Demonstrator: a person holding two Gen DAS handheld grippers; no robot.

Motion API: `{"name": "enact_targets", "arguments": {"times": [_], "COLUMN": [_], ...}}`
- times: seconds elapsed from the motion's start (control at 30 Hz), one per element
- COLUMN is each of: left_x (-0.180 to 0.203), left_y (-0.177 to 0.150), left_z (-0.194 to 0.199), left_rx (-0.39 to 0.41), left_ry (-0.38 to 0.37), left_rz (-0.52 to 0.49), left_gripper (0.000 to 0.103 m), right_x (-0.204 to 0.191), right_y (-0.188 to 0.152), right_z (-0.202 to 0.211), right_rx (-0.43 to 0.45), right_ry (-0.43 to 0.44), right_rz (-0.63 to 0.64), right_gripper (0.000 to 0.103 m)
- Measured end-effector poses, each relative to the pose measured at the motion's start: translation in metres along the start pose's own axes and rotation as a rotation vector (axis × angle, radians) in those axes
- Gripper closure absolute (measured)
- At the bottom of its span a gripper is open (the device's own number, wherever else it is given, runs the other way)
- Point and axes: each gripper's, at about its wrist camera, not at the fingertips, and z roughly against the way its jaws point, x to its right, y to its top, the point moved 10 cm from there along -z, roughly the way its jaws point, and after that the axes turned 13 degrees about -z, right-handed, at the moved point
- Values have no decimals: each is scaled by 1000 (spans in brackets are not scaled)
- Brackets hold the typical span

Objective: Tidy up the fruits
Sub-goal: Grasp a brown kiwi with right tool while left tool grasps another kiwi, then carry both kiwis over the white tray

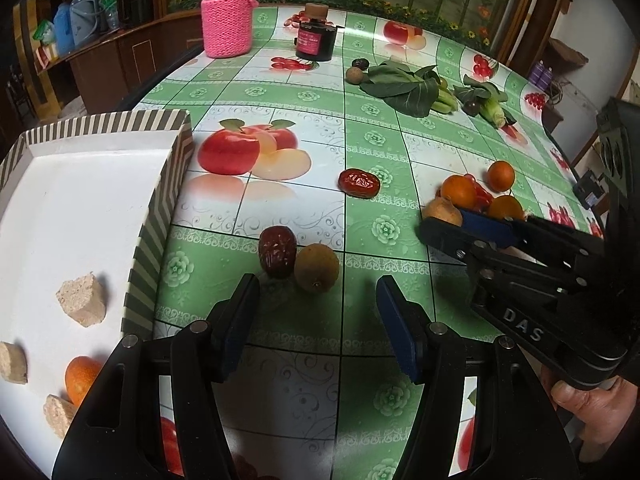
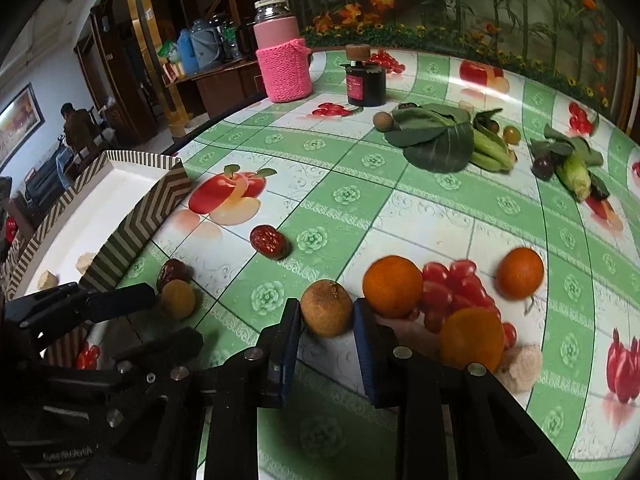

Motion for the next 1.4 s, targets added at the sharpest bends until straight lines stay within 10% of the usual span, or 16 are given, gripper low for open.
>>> {"name": "enact_targets", "arguments": {"times": [0.3,0.6,1.27,1.4], "left_x": [1,22,29,34], "left_y": [-6,9,31,33], "left_z": [5,-8,-17,-25], "left_rx": [8,13,7,-10], "left_ry": [1,-3,4,16], "left_rz": [12,-53,-71,-88], "left_gripper": [43,83,83,68], "right_x": [10,15,27,27], "right_y": [-7,-6,-5,-4], "right_z": [18,17,15,14], "right_rx": [6,7,-8,-8], "right_ry": [48,67,100,97], "right_rz": [-68,-88,-136,-131], "right_gripper": [77,77,77,77]}}
